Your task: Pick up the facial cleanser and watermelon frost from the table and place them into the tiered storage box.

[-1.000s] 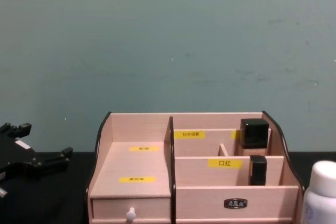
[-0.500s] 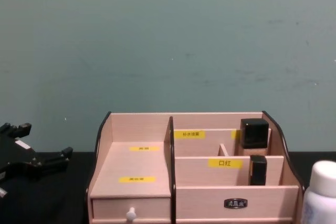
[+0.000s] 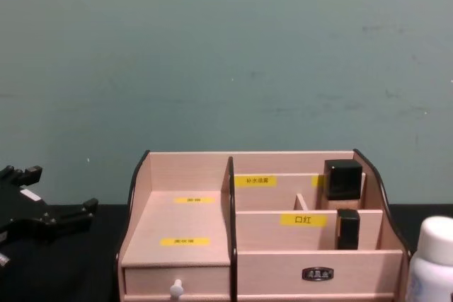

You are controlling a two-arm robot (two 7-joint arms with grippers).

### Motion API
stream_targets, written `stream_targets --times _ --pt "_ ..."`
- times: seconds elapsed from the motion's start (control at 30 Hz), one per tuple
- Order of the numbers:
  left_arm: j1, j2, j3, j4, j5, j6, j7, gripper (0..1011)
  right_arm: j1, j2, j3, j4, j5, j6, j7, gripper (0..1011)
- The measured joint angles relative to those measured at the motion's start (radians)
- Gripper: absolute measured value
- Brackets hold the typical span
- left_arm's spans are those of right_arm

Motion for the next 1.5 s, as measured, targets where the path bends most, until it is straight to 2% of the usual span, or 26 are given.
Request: stream_targets --times 0.9,1.5 --pt "0.0 0.0 0.0 0.0 0.0 0.0 0.0 1001 0.119 -0.116 -0.032 0.115 -0.081 0.01 0.07 1000" --pt "0.0 0.0 0.0 0.0 0.0 0.0 0.0 1001 0.167 -0.159 -0.046 0.164 -0.104 0.017 0.096 1000"
